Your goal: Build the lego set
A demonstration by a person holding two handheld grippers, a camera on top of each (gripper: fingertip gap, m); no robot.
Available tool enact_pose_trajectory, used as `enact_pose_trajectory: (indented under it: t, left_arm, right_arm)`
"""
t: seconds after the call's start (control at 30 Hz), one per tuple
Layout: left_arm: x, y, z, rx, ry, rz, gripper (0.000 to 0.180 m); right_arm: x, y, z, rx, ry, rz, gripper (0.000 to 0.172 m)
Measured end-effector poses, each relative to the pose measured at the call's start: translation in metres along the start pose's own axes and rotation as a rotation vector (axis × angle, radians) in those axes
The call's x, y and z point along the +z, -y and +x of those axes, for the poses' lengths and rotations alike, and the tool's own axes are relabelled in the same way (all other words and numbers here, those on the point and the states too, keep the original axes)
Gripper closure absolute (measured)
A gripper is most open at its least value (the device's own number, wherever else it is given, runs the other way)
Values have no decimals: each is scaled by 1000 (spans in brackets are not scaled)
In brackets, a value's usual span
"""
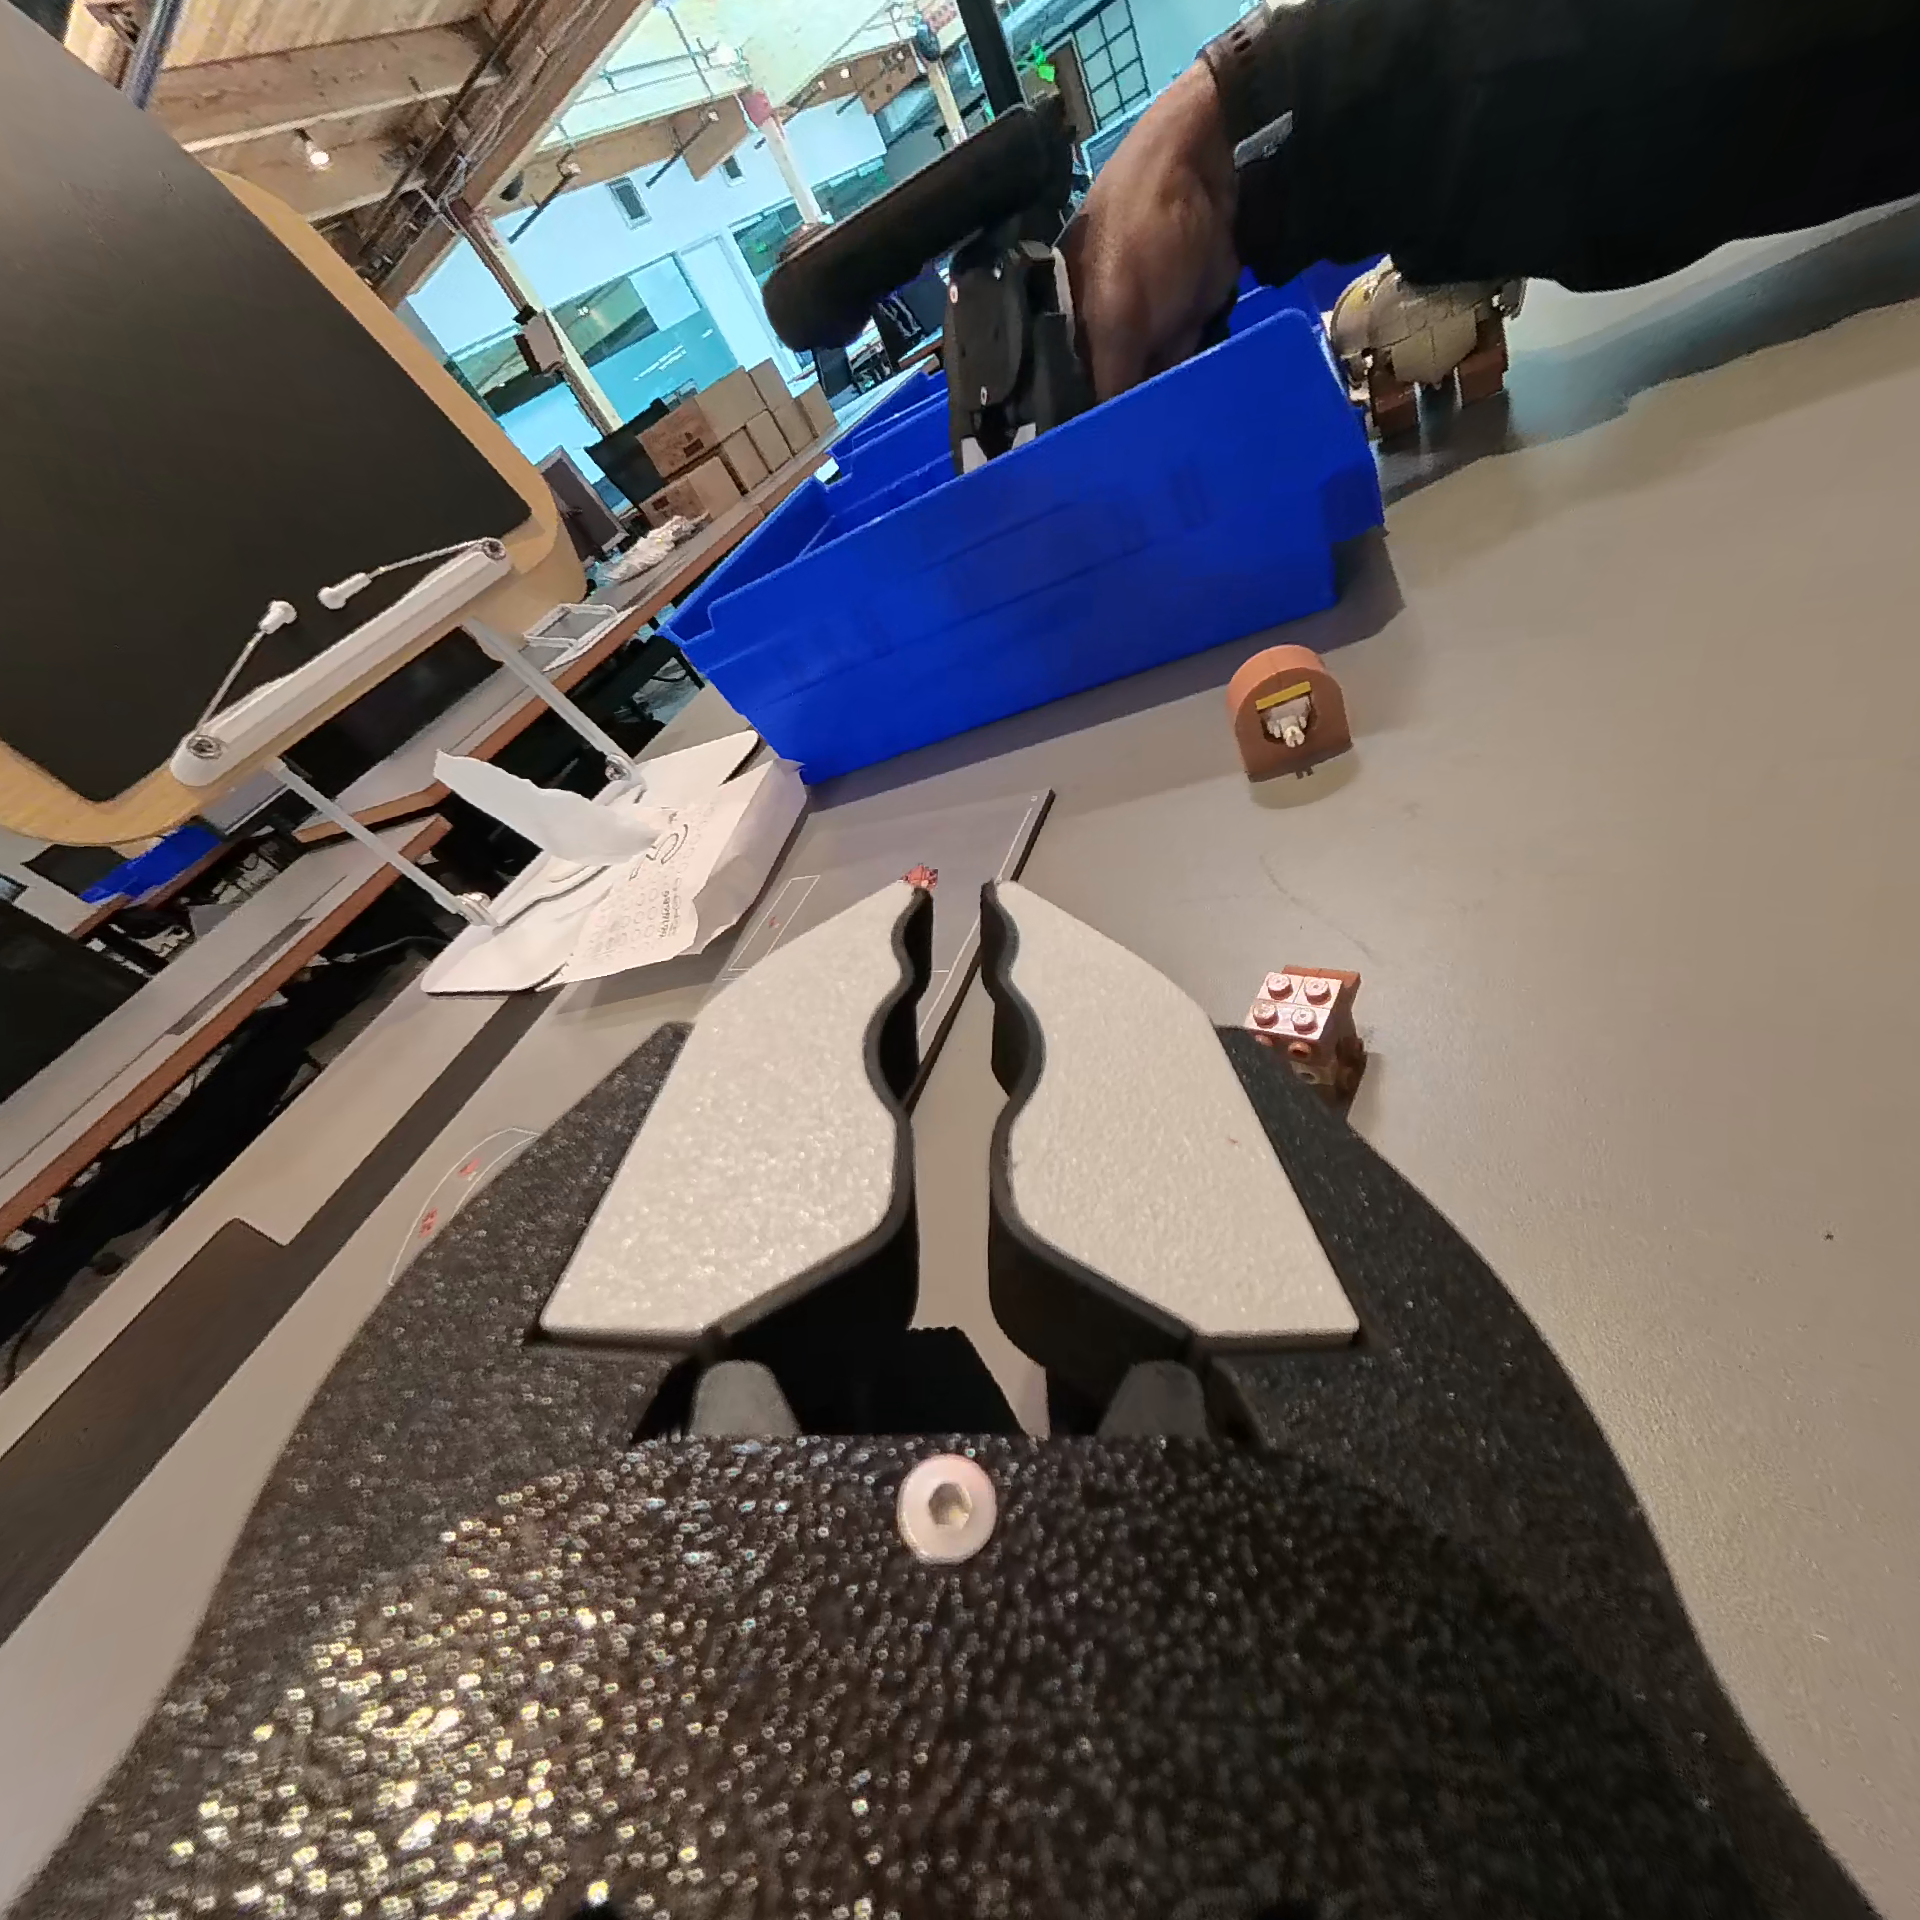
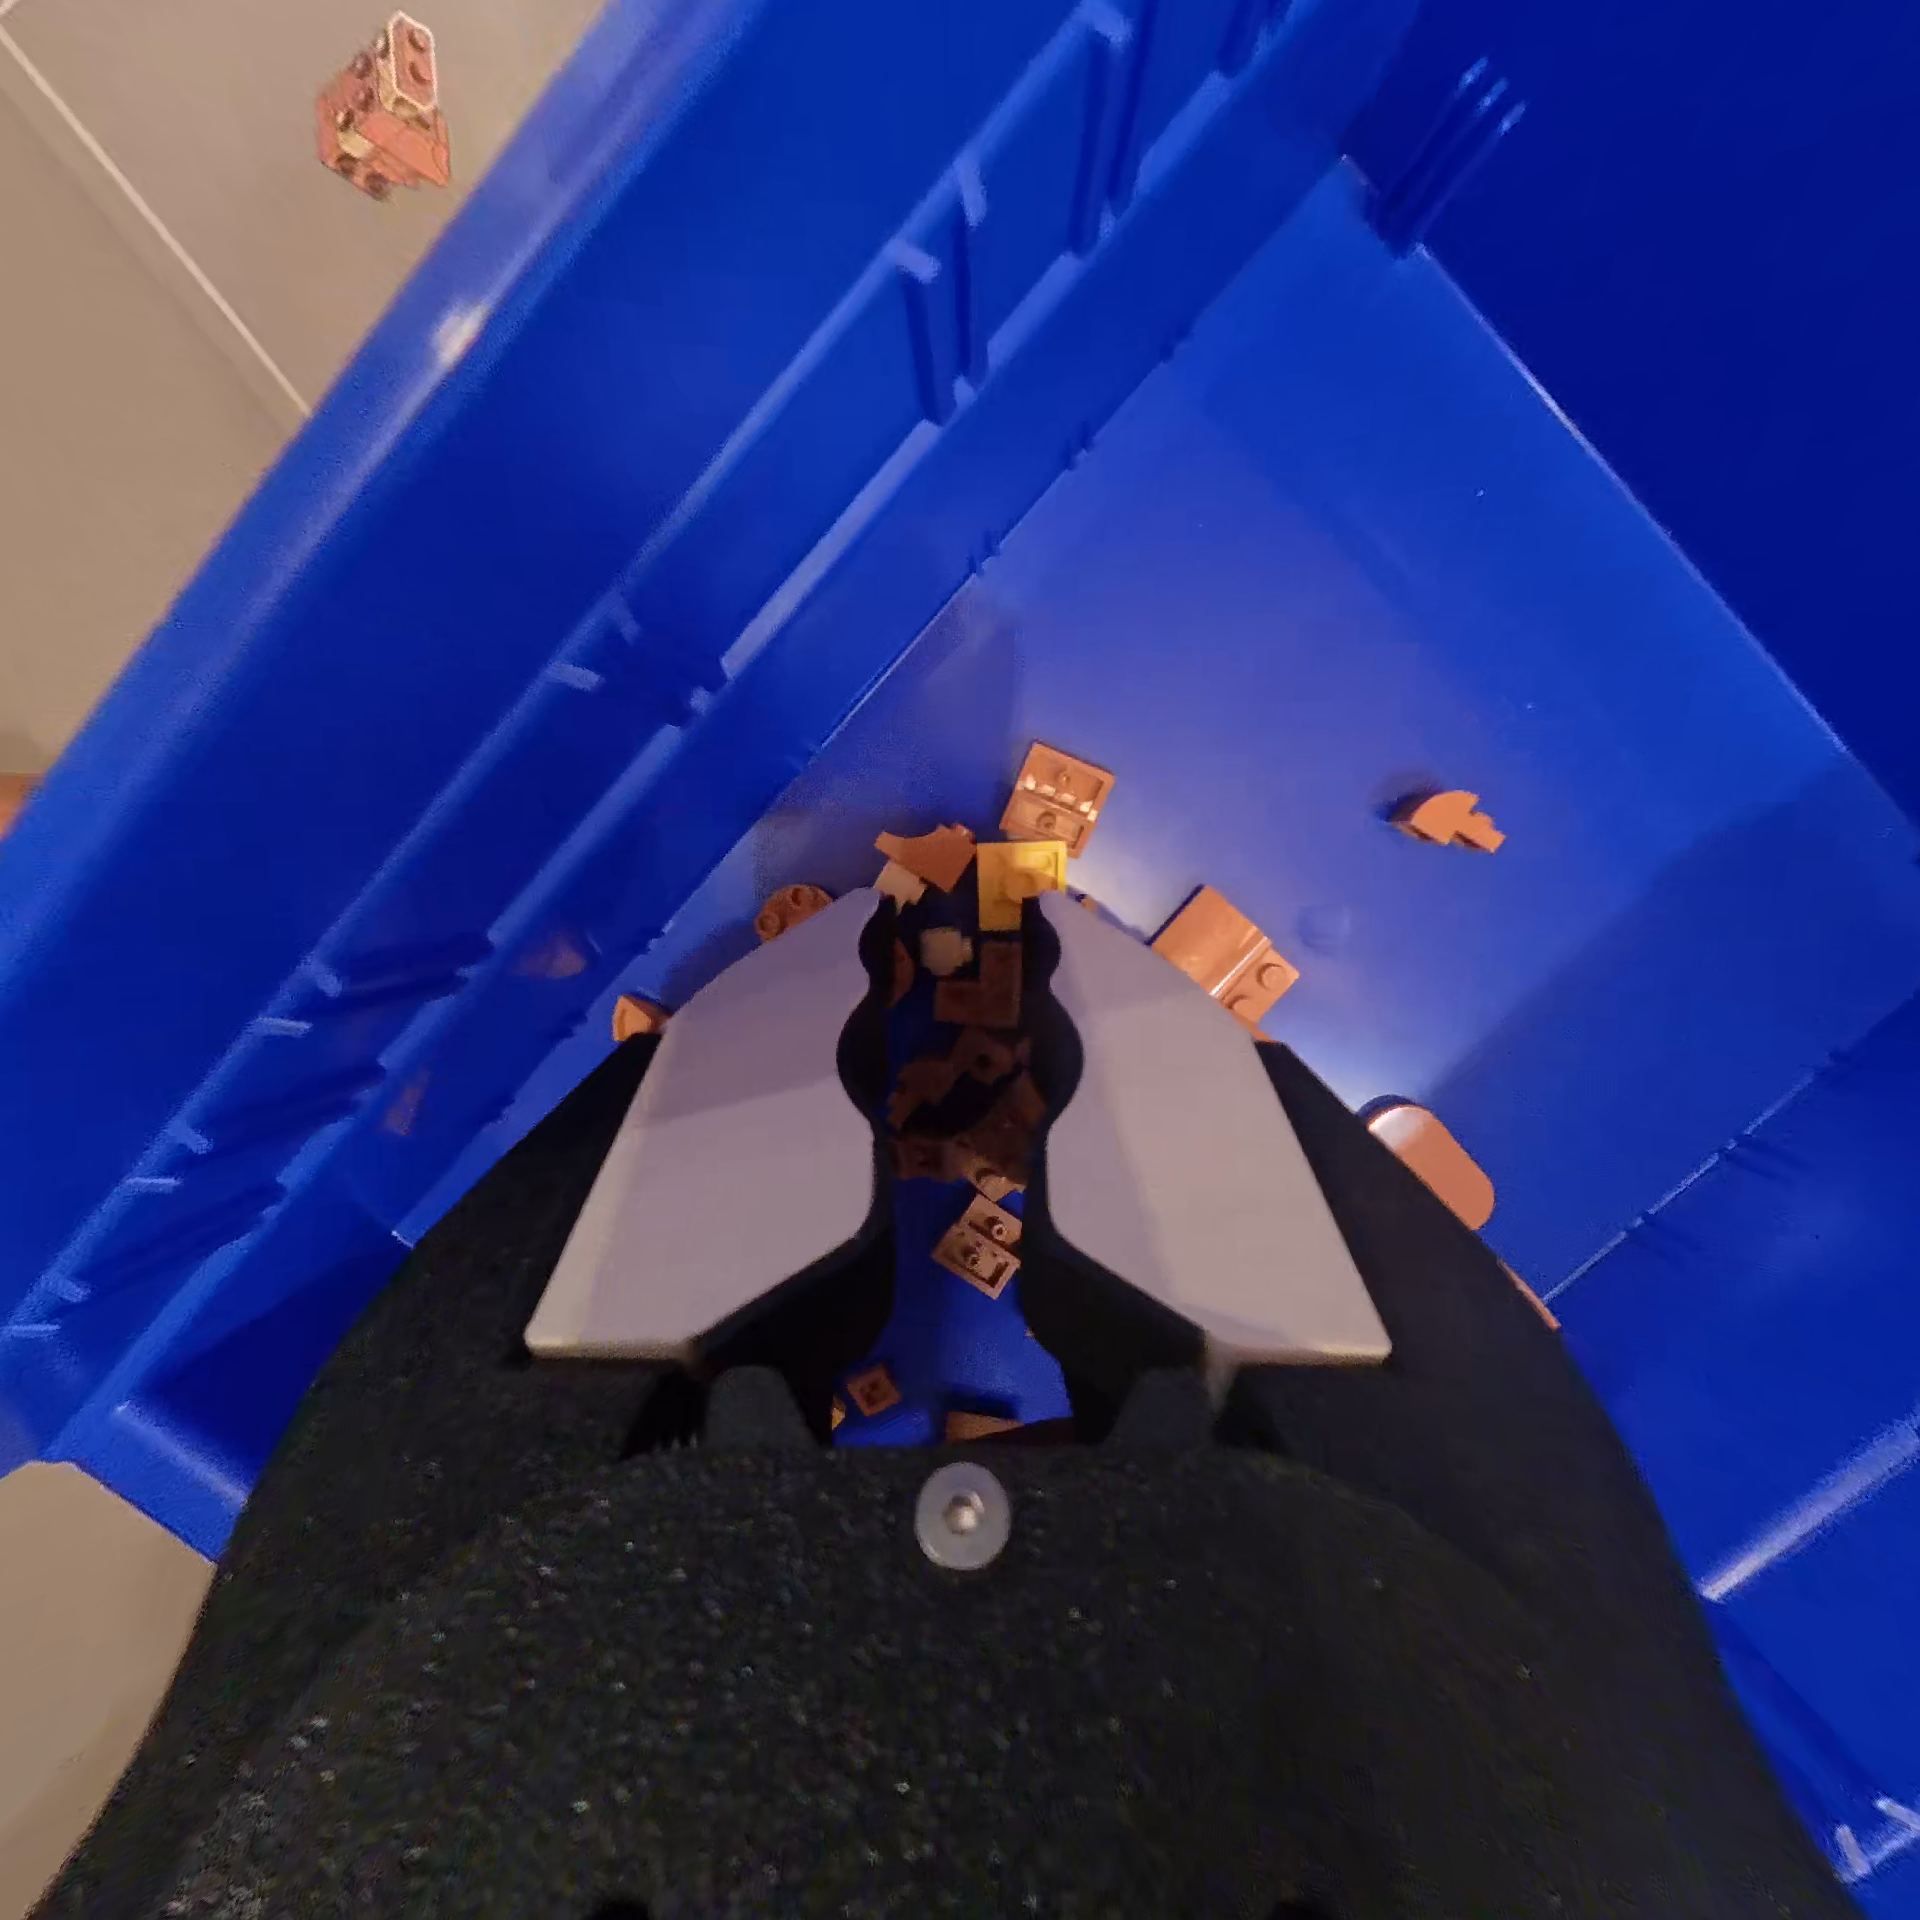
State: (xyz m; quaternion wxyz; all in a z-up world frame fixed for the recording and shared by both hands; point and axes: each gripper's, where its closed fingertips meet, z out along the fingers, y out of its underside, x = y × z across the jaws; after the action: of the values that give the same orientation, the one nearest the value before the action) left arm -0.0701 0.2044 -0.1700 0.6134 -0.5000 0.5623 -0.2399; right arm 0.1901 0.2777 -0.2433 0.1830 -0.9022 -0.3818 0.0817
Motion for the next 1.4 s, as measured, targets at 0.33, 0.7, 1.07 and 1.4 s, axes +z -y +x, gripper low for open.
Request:
enact_pose_trajectory:
  t: [0.33, 0.7, 1.07, 1.4]
  left_arm:
    - [1, -2, 3, 18, -8, -12, 172]
    - [2, -2, 3, 23, -8, -15, 172]
    - [2, -2, 4, 27, -8, -19, 173]
    - [2, -2, 3, 26, -5, -18, 172]
  right_arm:
    - [1, 3, -3, 22, -3, 3, 143]
    - [2, 1, -10, 8, -5, -14, 149]
    - [4, -1, -2, 1, -65, -32, 172]
    - [-24, 12, 3, 63, 2, 126, 172]
